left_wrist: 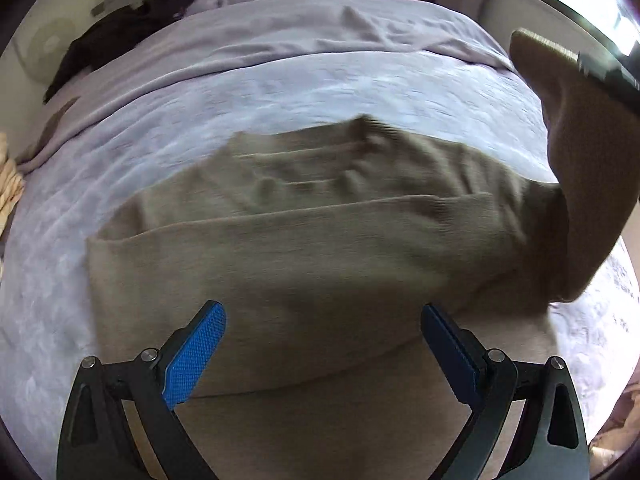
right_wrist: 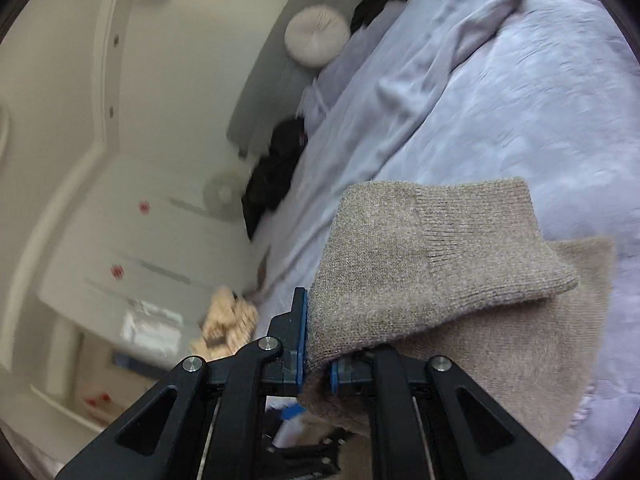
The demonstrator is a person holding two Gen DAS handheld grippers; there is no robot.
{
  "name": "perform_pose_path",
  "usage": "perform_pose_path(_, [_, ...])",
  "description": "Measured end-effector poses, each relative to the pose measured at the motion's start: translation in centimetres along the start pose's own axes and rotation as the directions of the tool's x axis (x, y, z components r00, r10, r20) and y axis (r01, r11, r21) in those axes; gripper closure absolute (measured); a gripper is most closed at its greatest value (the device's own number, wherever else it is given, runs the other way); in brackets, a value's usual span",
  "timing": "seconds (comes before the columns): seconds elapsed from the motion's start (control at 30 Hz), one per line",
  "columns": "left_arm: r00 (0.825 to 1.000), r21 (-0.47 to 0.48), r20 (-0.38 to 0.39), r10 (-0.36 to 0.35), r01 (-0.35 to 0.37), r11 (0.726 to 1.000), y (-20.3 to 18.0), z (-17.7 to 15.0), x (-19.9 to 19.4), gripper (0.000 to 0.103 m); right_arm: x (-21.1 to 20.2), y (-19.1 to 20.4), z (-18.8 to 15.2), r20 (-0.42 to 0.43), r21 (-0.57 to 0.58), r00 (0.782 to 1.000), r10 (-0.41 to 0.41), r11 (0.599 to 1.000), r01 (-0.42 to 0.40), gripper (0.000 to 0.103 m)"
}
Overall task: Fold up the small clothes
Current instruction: 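Lift the held sleeve with the right tool and fold it across the chest, then open the right tool to release the sleeve on the chest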
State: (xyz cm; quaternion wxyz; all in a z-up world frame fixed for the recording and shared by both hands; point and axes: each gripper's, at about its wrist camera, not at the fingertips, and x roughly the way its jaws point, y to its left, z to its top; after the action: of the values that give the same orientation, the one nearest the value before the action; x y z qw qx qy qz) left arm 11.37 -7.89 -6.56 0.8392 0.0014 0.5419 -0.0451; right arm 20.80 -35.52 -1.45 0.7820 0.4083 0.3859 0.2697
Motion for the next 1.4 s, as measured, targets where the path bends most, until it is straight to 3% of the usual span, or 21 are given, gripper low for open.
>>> perform_pose_path(0.17, [0.998, -0.088, -0.013, 0.055, -0.056, 0.995, 6.0, -1.4, 0.5, 0.004, 9.0, 1.9, -4.5, -0.196, -0.131, 0.974, -0.113, 0.987, 0.088, 0.093])
perform_pose_path(0.3, [0.994, -0.114, -0.063, 0.089, -0.096, 0.989, 9.0, -3.0, 2.4, 0.004, 15.2, 0.5, -8.1, -0.314, -0.204, 0.909, -0.275, 0.954, 0.219, 0.09])
perform_pose_path(0.37, [0.99, -0.129, -0.104, 0.091, -0.104, 0.986, 10.1, -3.8, 3.7, 0.004, 16.9, -0.6, -9.8, -0.358, -0.212, 0.866, -0.35, 0.933, 0.289, 0.072])
perform_pose_path(0.4, [0.99, -0.138, -0.116, 0.086, -0.101, 0.985, 10.5, -4.2, 4.0, 0.004, 17.1, -1.0, -10.6, -0.369, -0.203, 0.856, -0.362, 0.93, 0.306, 0.054])
perform_pose_path(0.43, [0.99, -0.15, -0.122, 0.076, -0.094, 0.984, 10.9, -4.5, 4.2, 0.004, 17.1, -1.3, -10.9, -0.369, -0.173, 0.862, -0.348, 0.937, 0.304, 0.047])
perform_pose_path(0.5, [0.992, -0.171, -0.112, 0.056, -0.075, 0.982, 11.5, -4.9, 4.1, 0.004, 15.9, -1.4, -11.2, -0.333, -0.124, 0.883, -0.329, 0.944, 0.305, 0.042])
perform_pose_path(0.6, [0.994, -0.172, -0.101, 0.043, -0.06, 0.983, 12.1, -5.1, 3.7, 0.004, 13.7, -1.7, -10.8, -0.266, -0.026, 0.912, -0.312, 0.948, 0.317, 0.042])
perform_pose_path(0.67, [0.996, -0.181, -0.089, 0.03, -0.046, 0.982, 12.6, -5.3, 3.3, 0.004, 12.4, -3.1, -10.3, -0.214, 0.127, 0.942, -0.257, 0.949, 0.288, 0.044])
perform_pose_path(0.7, [0.996, -0.184, -0.084, 0.028, -0.043, 0.982, 12.8, -5.5, 3.1, 0.004, 12.0, -3.7, -10.3, -0.194, 0.189, 0.952, -0.236, 0.943, 0.273, 0.062])
perform_pose_path(0.73, [0.996, -0.188, -0.08, 0.026, -0.041, 0.981, 13.0, -5.6, 2.9, 0.004, 11.6, -3.8, -10.3, -0.18, 0.219, 0.956, -0.232, 0.938, 0.269, 0.094])
perform_pose_path(0.77, [0.997, -0.193, -0.074, 0.025, -0.039, 0.98, 13.3, -5.8, 2.6, 0.004, 11.5, -3.7, -10.0, -0.166, 0.227, 0.96, -0.226, 0.938, 0.26, 0.096])
perform_pose_path(0.8, [0.997, -0.195, -0.07, 0.024, -0.037, 0.98, 13.7, -5.7, 2.2, 0.004, 11.5, -3.2, -9.9, -0.156, 0.209, 0.962, -0.224, 0.944, 0.254, 0.096])
perform_pose_path(0.9, [0.998, -0.198, -0.056, 0.028, -0.038, 0.979, 14.3, -6.4, 1.3, 0.004, 13.3, 1.0, -9.8, -0.17, -0.015, 0.955, -0.245, 0.969, 0.246, 0.096])
perform_pose_path(1.0, [0.998, -0.201, -0.052, 0.038, -0.048, 0.978, 15.1, -7.0, 0.8, 0.004, 15.2, 4.6, -11.2, -0.223, -0.255, 0.928, -0.298, 0.937, 0.239, 0.096])
perform_pose_path(1.1, [0.997, -0.212, -0.059, 0.055, -0.066, 0.975, 15.8, -7.9, 0.5, 0.004, 18.9, 7.4, -14.5, -0.294, -0.461, 0.882, -0.369, 0.863, 0.208, 0.096])
perform_pose_path(1.2, [0.996, -0.24, -0.065, 0.063, -0.077, 0.968, 16.8, -8.8, 0.0, 0.004, 22.3, 8.0, -18.2, -0.359, -0.585, 0.808, -0.467, 0.787, 0.195, 0.091])
perform_pose_path(1.23, [0.996, -0.247, -0.067, 0.066, -0.081, 0.966, 17.2, -9.0, -0.1, 0.004, 23.0, 7.7, -19.1, -0.375, -0.611, 0.78, -0.501, 0.766, 0.198, 0.085])
perform_pose_path(1.27, [0.995, -0.254, -0.068, 0.07, -0.086, 0.963, 17.5, -9.2, -0.3, 0.004, 23.2, 7.5, -19.7, -0.383, -0.625, 0.765, -0.518, 0.755, 0.199, 0.082])
perform_pose_path(1.3, [0.995, -0.259, -0.068, 0.073, -0.088, 0.962, 17.8, -9.4, -0.5, 0.004, 23.4, 7.3, -20.4, -0.39, -0.638, 0.754, -0.529, 0.745, 0.193, 0.071])
perform_pose_path(1.33, [0.995, -0.264, -0.068, 0.075, -0.09, 0.96, 18.1, -9.5, -0.7, 0.004, 23.2, 7.4, -20.9, -0.392, -0.646, 0.754, -0.527, 0.742, 0.183, 0.055])
perform_pose_path(1.4, [0.995, -0.271, -0.064, 0.074, -0.089, 0.958, 18.6, -9.6, -1.1, 0.004, 22.4, 8.2, -21.2, -0.394, -0.645, 0.761, -0.516, 0.745, 0.172, 0.05])
